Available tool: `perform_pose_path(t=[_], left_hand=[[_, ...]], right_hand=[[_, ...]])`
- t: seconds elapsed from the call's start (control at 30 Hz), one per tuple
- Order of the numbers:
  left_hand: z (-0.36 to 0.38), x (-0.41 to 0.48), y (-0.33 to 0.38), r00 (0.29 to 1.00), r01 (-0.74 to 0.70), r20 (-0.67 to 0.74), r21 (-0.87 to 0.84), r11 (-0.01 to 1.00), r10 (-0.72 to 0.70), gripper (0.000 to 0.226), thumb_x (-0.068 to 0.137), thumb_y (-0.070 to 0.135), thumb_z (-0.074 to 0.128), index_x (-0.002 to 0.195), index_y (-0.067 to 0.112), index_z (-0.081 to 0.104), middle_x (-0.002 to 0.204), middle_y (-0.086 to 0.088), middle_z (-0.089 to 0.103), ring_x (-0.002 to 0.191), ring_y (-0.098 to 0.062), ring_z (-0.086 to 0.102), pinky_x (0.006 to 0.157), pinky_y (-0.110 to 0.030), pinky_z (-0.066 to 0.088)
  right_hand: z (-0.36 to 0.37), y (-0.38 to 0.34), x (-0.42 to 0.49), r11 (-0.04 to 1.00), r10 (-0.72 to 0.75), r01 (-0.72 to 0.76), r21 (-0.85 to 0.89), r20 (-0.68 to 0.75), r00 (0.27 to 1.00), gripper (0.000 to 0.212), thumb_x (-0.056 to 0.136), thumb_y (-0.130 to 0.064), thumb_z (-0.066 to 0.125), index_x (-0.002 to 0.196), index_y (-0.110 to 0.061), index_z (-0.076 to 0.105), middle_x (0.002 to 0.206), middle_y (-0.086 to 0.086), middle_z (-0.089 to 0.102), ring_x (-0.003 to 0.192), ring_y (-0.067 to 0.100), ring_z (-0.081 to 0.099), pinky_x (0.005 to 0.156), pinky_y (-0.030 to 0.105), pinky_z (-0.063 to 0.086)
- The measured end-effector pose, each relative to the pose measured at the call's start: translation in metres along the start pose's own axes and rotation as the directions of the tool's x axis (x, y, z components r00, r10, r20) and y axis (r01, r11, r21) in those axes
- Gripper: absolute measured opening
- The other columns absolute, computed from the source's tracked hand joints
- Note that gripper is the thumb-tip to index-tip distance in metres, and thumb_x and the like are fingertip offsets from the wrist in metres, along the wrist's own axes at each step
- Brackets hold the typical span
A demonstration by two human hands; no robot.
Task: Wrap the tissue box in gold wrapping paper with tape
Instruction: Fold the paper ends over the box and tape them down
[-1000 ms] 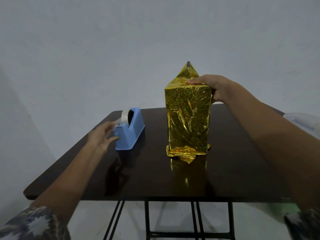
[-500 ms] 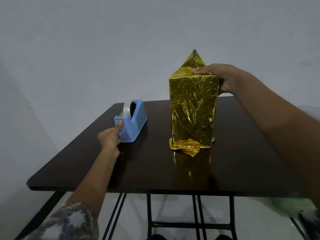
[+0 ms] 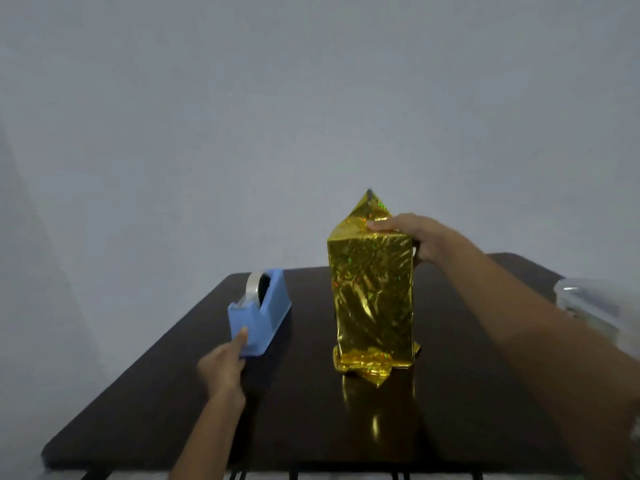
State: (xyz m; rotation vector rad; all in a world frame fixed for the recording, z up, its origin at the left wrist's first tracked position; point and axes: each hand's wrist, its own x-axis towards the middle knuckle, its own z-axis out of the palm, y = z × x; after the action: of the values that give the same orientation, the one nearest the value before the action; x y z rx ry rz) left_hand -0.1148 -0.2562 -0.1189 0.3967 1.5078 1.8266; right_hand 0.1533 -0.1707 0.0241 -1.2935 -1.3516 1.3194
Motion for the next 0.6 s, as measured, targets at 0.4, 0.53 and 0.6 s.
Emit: perform_pose_path(t=[0.4,0.53,0.6], left_hand=[[0.122,-0.111,0.108,0.756,-0.146,0.644,-0.005,0.989,0.115,0.054,0.073,0.023,0.079,0.119,0.002,0.061,0.119,0.001,0.061,0.103,-0.012,0.059,0.064,-0.015,0.051],[0.149,-0.103,0.104,0.792,-0.080,0.611,0.079,0.994,0.015,0.047,0.057,0.020,0.090,0.097,0.002,0.072,0.096,-0.016,0.071,0.094,-0.034,0.067,0.083,-0.047,0.056],[0.155,-0.099,0.102,0.809,-0.088,0.587,0.088,0.992,0.020,0.043,0.058,0.018,0.089,0.093,0.002,0.071,0.095,-0.017,0.071,0.092,-0.034,0.067,0.084,-0.047,0.055]], right_hand=[[-0.002,0.006,0.011,0.996,-0.078,0.082,0.037,-0.100,0.992,0.112,0.051,-0.040,0.089,0.142,-0.015,0.029,0.135,0.015,0.048,0.120,0.033,0.051,0.075,0.044,0.054],[-0.001,0.006,0.010,0.997,-0.062,0.067,0.045,-0.096,0.993,0.097,0.067,-0.032,0.083,0.144,-0.014,0.027,0.132,0.016,0.051,0.114,0.031,0.054,0.058,0.032,0.050],[-0.002,0.007,0.010,0.996,-0.060,0.067,0.061,-0.099,0.993,0.096,0.069,-0.031,0.083,0.144,-0.015,0.026,0.132,0.016,0.050,0.114,0.030,0.054,0.055,0.030,0.048]])
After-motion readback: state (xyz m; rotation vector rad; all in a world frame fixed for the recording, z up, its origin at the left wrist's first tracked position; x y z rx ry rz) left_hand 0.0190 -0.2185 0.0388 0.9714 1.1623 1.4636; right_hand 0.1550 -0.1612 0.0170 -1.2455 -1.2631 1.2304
